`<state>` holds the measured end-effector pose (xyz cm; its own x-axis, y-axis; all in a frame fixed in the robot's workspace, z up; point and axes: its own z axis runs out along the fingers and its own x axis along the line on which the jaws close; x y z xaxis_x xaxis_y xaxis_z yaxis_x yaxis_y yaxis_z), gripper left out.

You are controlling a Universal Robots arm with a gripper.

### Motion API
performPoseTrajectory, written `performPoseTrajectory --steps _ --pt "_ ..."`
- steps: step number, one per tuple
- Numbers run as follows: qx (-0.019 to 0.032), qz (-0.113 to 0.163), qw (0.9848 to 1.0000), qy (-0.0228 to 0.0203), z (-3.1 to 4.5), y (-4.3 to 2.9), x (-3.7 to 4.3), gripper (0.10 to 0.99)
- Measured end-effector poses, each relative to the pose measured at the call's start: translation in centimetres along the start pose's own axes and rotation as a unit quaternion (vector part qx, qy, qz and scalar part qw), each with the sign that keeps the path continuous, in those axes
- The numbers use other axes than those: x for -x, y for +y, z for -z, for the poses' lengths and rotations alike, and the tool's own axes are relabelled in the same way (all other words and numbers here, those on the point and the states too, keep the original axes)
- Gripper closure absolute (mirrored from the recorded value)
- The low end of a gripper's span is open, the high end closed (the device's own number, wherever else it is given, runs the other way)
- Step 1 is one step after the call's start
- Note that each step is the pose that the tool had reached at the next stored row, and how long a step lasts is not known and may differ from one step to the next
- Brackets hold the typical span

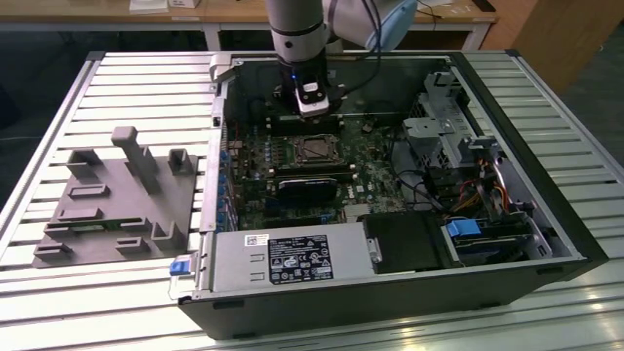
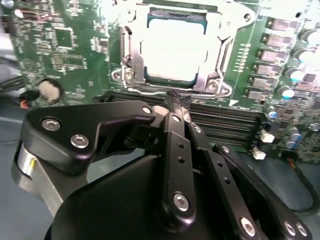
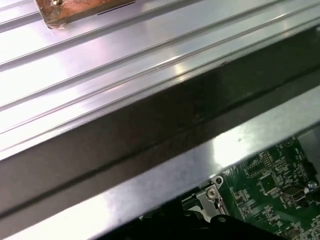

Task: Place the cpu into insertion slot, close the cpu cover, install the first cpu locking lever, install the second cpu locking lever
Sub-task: 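Install the first cpu locking lever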

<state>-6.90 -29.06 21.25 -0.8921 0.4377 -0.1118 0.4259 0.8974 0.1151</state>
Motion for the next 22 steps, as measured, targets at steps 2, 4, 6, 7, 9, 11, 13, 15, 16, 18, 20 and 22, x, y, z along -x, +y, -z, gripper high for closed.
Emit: performPoseTrajectory --steps 2,4,6,7,9,11,13,15,16,18,20,22 --pt "-0.0041 0.000 1.0000 0.0048 -0.03 0.00 0.17 0.984" --pt "-0.0050 0.000 1.0000 0.0045 -0.02 -0.12 0.25 0.984" --pt "-0.0055 0.000 1.0000 0.0043 0.00 -0.35 0.37 0.984" --pt "-0.0056 0.000 1.0000 0.0042 0.00 -0.50 0.44 0.984" --pt "-0.0057 0.000 1.0000 0.0041 0.02 -0.86 0.61 0.984" --pt "-0.0058 0.000 1.0000 0.0041 0.05 -1.24 0.80 0.984" --pt "-0.0059 0.000 1.0000 0.0040 0.07 -1.65 1.00 0.984" --pt "-0.0062 0.000 1.0000 0.0039 0.10 -2.03 1.19 0.984" --pt "-0.0063 0.000 1.0000 0.0039 0.11 -2.22 1.28 0.984" --pt "-0.0068 0.000 1.0000 0.0036 0.12 -2.51 1.42 0.984" --pt "-0.0101 0.001 0.9999 0.0020 0.13 -2.70 1.52 0.984" --pt "-0.0145 0.002 0.9999 -0.0001 0.14 -2.88 1.60 0.984"
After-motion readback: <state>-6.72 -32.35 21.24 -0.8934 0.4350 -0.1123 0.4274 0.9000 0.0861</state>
